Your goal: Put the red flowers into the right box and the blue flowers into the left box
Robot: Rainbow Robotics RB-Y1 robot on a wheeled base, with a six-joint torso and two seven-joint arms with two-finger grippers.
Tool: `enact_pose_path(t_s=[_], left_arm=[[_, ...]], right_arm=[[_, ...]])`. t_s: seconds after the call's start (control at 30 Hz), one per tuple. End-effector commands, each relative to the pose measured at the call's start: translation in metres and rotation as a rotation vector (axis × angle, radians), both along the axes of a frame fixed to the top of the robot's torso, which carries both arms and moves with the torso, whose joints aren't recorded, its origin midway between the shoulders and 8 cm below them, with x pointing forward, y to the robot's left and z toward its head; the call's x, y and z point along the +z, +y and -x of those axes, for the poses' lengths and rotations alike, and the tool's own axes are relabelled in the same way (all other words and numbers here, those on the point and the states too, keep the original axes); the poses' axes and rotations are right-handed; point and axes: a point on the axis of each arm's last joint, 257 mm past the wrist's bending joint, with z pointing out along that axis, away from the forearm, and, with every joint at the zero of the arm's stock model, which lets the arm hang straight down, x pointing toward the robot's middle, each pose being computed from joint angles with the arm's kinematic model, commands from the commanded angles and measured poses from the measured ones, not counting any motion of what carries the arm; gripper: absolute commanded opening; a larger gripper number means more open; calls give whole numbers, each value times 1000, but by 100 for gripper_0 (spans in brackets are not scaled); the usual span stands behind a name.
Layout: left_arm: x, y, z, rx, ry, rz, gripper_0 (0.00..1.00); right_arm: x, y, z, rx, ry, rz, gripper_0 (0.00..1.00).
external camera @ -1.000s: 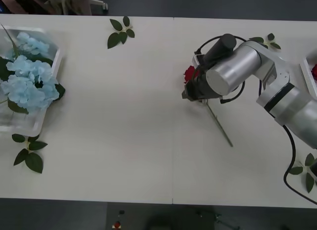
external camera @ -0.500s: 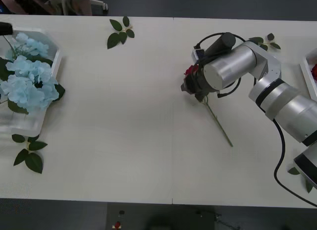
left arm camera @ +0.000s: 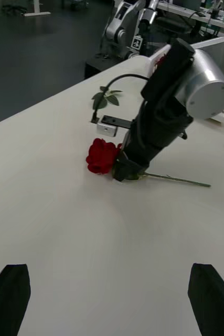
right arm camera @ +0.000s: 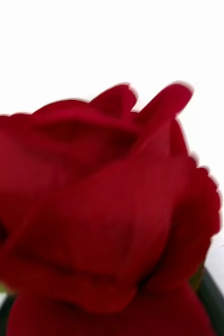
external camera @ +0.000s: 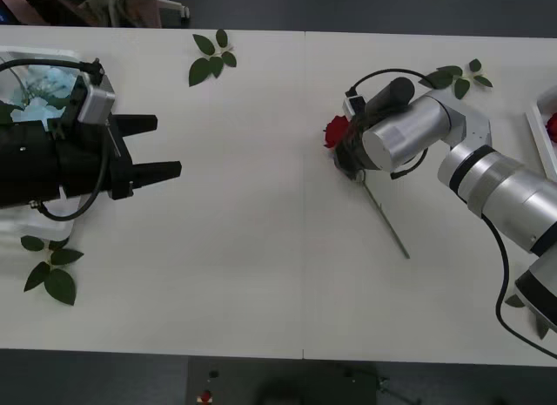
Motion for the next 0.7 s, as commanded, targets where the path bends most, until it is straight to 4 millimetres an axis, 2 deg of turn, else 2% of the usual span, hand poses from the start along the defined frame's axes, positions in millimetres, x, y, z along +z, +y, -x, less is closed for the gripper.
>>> enact_pose_path(t_s=[0.03,0.07,0.13,0.2,0.33,0.5,0.6,0.7], left_arm=[[24,-26,25,-99,-101,-57,88],[24,-28,27,-105,-102,-58,87],[21,-45,45,-157,-106,-66,87],[14,-55,57,-188,-100,-73,87],[6,-60,65,-210,-85,-78,87],[5,-72,80,-244,-79,-65,88],[4,-74,81,-246,-74,-57,88],[4,-74,81,-246,-74,-57,87]], right_arm=[[-9,-1,-3,22,-7,33,30],[-9,-2,-3,22,-8,34,28],[-12,-2,-3,25,-8,39,15],[-14,-5,-3,29,-7,50,9],[-14,-6,-3,40,-8,61,0],[-13,-8,-4,41,-11,61,0],[-3,-14,-10,28,-19,45,0],[18,-18,-20,9,-30,8,0]])
